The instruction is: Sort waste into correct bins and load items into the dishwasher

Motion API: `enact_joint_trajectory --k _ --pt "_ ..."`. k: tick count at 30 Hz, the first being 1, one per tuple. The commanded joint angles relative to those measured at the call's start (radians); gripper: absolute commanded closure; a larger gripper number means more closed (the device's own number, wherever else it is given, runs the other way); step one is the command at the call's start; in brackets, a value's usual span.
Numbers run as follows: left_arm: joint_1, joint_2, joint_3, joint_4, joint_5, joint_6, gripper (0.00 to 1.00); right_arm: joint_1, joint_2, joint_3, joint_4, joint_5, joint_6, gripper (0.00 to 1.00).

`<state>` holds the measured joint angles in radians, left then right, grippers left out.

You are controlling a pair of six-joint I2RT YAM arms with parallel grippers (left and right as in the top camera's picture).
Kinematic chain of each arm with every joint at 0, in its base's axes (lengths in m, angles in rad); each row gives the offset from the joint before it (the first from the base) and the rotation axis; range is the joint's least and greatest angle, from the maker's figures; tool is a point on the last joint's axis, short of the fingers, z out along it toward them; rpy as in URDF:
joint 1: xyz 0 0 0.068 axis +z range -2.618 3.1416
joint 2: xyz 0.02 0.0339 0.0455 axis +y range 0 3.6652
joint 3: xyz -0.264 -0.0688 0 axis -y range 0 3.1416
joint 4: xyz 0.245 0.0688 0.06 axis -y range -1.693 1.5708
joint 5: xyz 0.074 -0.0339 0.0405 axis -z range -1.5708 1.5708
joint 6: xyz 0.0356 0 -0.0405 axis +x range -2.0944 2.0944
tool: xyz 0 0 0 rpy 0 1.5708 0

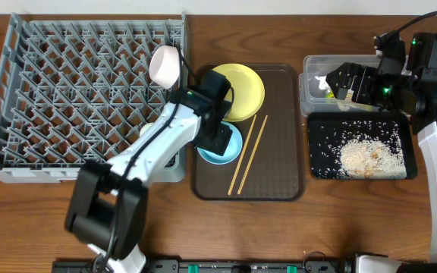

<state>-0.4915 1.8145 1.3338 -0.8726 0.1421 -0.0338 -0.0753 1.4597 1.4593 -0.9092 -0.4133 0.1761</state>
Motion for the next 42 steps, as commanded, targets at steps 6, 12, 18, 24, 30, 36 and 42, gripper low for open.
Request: enact_joint_trajectory --k 6,12,18,24,30,36,42 --pt "0.002 0.104 0.006 0.055 -0.053 0.016 0.37 0.004 -0.001 0.003 -0.001 -0.002 0.006 0.01" --pt "0.002 0.057 0.093 -0.003 -0.088 0.004 0.38 0.004 -0.001 0.003 -0.001 -0.002 0.006 0.01" --pt "0.002 0.045 0.090 -0.008 -0.110 0.077 0.38 0.004 -0.001 0.003 -0.001 -0.002 0.006 0.01" --pt "0.002 0.102 0.064 0.019 -0.215 0.094 0.38 0.004 -0.001 0.003 -0.001 -0.002 0.006 0.01" --pt "0.004 0.169 0.064 0.064 -0.233 0.109 0.38 0.004 -0.001 0.003 -0.001 -0.002 0.006 0.01" --pt "0.004 0.200 0.064 0.067 -0.232 0.095 0.48 0.004 -0.001 0.003 -0.001 -0.002 0.006 0.01" --pt "0.003 0.198 0.064 0.062 -0.122 0.081 0.73 0.004 -0.001 0.003 -0.001 -0.002 0.006 0.01"
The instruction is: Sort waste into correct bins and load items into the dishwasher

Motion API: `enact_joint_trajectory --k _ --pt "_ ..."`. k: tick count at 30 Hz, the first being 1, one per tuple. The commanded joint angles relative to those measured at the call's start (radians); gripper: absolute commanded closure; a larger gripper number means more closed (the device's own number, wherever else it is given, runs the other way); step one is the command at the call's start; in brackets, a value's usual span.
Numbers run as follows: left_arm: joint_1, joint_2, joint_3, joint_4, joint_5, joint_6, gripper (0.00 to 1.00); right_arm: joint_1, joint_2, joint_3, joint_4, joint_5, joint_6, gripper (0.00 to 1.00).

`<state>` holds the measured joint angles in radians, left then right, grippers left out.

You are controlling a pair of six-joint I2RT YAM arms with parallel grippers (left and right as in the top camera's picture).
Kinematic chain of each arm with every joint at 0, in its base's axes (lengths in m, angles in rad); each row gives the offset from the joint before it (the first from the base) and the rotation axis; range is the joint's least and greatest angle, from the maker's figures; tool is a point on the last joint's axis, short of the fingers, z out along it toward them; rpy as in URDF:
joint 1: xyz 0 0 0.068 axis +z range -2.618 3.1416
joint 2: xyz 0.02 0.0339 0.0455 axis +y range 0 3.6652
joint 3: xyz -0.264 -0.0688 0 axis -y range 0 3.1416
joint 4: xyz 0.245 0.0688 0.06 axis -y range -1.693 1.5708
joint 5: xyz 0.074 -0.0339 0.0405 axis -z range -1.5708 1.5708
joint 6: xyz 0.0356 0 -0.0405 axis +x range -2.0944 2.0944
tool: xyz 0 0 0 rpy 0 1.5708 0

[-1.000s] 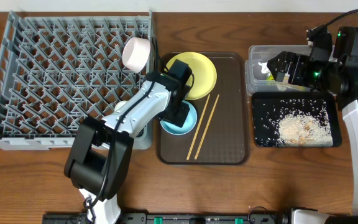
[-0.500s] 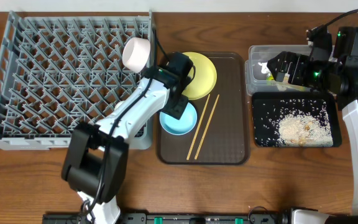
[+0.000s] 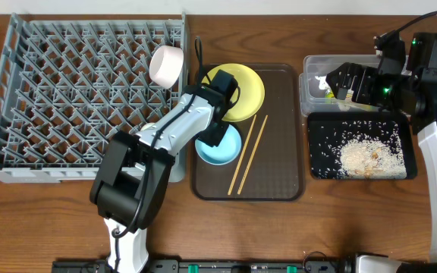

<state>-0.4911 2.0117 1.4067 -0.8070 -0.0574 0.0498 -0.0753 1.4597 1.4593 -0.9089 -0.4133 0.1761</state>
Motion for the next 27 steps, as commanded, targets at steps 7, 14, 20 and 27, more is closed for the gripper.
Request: enact_joint_trajectory --k 7,14,20,27 --pt "0.003 0.000 -0.008 -0.003 0.155 -0.024 0.93 0.004 -0.001 0.003 -0.001 -0.002 0.006 0.01" --pt "0.003 -0.088 0.009 -0.037 0.130 -0.024 0.93 0.004 -0.001 0.003 -0.001 -0.002 0.006 0.01" --pt "0.003 -0.293 0.017 -0.014 -0.219 -0.028 0.93 0.004 -0.001 0.003 -0.001 -0.002 0.006 0.01" --pt "0.003 -0.399 0.017 0.118 -0.722 -0.006 0.93 0.004 -0.001 0.003 -0.001 -0.002 0.006 0.01"
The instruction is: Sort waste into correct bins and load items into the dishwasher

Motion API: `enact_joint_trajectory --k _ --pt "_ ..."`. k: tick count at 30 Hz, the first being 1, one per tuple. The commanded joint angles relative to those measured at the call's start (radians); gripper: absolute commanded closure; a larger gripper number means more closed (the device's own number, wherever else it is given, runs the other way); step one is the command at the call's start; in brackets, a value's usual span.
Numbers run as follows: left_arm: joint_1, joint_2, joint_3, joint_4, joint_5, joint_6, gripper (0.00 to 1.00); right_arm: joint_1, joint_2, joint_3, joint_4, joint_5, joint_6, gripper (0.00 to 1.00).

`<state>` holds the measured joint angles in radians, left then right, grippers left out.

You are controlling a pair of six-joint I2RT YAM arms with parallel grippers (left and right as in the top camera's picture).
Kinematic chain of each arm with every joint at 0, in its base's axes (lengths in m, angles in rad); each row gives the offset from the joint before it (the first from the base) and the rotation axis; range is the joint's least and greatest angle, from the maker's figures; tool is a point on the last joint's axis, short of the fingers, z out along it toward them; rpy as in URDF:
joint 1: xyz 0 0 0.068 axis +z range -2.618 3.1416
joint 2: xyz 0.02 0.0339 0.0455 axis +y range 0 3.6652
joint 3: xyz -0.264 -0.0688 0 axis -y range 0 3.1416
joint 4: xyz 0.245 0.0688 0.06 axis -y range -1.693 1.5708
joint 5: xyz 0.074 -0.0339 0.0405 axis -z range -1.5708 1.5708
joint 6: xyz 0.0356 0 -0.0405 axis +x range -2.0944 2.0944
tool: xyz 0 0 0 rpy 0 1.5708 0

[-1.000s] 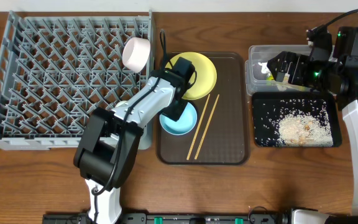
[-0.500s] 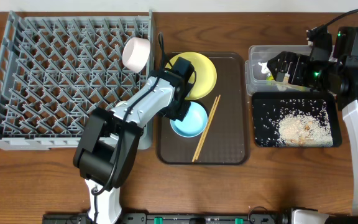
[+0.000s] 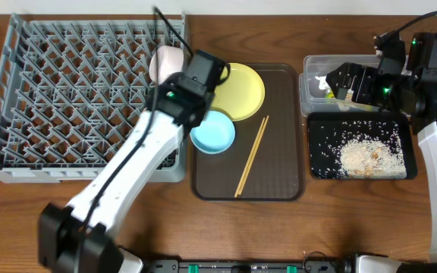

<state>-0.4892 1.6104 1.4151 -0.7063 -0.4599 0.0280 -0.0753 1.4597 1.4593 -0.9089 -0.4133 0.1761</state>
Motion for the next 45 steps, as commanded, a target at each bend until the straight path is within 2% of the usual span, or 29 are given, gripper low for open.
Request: enact_joint_trajectory --k 1,2,4,6,9,12,18,21,29,36,39,45 --pt "0.002 0.003 0.008 0.029 -0.378 0.025 0.93 0.004 -0.001 0.003 -0.001 -0.002 0.006 0.01" --pt "0.002 0.006 0.008 0.035 -0.420 0.025 0.93 0.004 -0.001 0.003 -0.001 -0.002 0.006 0.01" --pt "0.002 0.010 0.008 0.034 -0.395 0.029 0.93 0.004 -0.001 0.003 -0.001 -0.002 0.006 0.01" --pt "0.002 0.011 0.008 0.013 -0.262 0.026 0.93 0.004 -0.001 0.003 -0.001 -0.002 0.006 0.01" --pt "0.002 0.011 0.002 -0.027 0.013 -0.060 0.92 0.004 -0.001 0.003 -0.002 -0.002 0.006 0.01" --pt "-0.001 0.013 -0.018 -0.083 0.243 -0.165 0.79 0.004 -0.001 0.003 -0.001 -0.002 0.006 0.01" --pt "-0.002 0.048 -0.066 -0.169 0.496 -0.322 0.72 0.004 -0.001 0.003 -0.001 -0.002 0.006 0.01" --pt "-0.002 0.078 -0.093 -0.204 0.560 -0.356 0.71 0.004 -0.001 0.003 -0.001 -0.002 0.006 0.01" --pt "-0.021 0.180 -0.098 -0.254 0.544 -0.369 0.69 0.004 -0.001 0.003 -0.001 -0.002 0.006 0.01" --pt "-0.040 0.222 -0.099 -0.245 0.314 -0.505 0.68 0.004 -0.001 0.003 -0.001 -0.002 0.006 0.01" --pt "-0.040 0.229 -0.099 -0.216 0.232 -0.513 0.68 0.004 -0.001 0.003 -0.001 -0.002 0.006 0.01" --pt "-0.040 0.257 -0.102 -0.154 0.212 -0.512 0.67 0.004 -0.001 0.003 -0.001 -0.002 0.006 0.01"
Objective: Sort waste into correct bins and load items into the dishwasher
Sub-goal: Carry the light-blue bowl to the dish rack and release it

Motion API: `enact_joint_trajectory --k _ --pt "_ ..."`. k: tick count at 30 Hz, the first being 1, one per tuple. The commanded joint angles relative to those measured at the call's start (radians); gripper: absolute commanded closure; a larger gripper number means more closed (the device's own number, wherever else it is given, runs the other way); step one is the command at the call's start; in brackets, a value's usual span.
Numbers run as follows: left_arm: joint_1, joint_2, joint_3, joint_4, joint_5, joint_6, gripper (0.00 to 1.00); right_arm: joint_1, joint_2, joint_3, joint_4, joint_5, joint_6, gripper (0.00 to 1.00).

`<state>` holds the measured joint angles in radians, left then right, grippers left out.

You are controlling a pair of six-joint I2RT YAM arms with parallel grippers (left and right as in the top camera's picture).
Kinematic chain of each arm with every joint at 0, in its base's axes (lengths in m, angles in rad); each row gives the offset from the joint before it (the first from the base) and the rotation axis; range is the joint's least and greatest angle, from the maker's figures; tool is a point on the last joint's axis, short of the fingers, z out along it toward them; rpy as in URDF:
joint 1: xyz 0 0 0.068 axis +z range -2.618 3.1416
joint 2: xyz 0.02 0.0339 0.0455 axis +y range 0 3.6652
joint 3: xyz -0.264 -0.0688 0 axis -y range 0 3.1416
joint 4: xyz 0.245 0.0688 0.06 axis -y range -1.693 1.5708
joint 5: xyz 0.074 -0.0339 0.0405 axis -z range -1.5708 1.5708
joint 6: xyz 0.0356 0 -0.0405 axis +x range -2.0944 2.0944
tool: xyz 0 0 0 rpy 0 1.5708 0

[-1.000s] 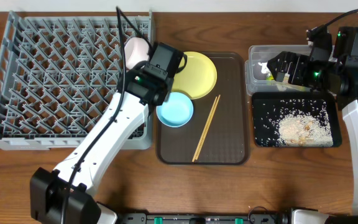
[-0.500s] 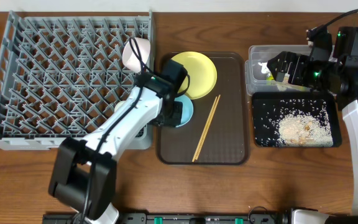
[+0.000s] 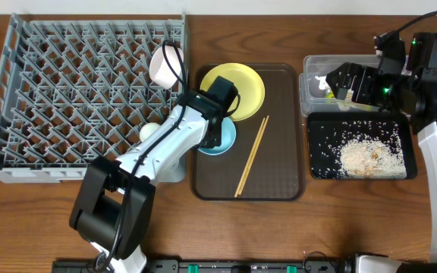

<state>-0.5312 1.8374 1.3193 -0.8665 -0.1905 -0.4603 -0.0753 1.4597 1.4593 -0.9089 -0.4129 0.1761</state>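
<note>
A blue bowl sits at the left of the brown tray, half hidden under my left arm. My left gripper reaches down onto the bowl's left rim and looks shut on it, though the wrist covers the fingers. The yellow plate lies just behind the bowl. A pair of chopsticks lies diagonally on the tray. One white cup stands in the grey dish rack. My right gripper hangs open over the clear waste bin.
A black tray strewn with rice lies in front of the clear bin, which holds a few scraps. The dish rack fills the table's left side, its right wall right beside the brown tray.
My left gripper and the blue bowl were close to the rack's right wall; both are now further right, back over the tray beside the yellow plate. The right arm has not moved.
My left gripper was down on the blue bowl at the tray's left, and stayed there at the second moment. Then the bowl was held up and shifted left towards the rack, the chopsticks slightly nudged. Now the bowl is further right again under the gripper.
</note>
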Motion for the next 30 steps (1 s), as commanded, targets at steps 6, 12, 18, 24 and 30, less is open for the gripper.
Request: enact_joint_trajectory --k 6,12,18,24,30 --pt "0.002 0.085 -0.006 0.017 -0.082 -0.024 0.68 0.004 -0.001 0.003 -0.001 -0.002 0.006 0.01" --pt "0.001 0.107 -0.006 0.035 -0.091 -0.024 0.71 0.004 -0.001 0.003 -0.001 -0.002 0.006 0.01" --pt "-0.012 0.107 -0.006 0.089 0.059 0.119 0.74 0.004 -0.001 0.003 -0.001 -0.002 0.006 0.01" --pt "-0.018 0.108 -0.006 0.101 0.079 0.131 0.73 0.004 -0.001 0.003 -0.001 -0.002 0.006 0.01" --pt "-0.018 0.109 -0.006 0.103 0.079 0.131 0.73 0.004 -0.001 0.003 -0.001 -0.002 0.006 0.01"
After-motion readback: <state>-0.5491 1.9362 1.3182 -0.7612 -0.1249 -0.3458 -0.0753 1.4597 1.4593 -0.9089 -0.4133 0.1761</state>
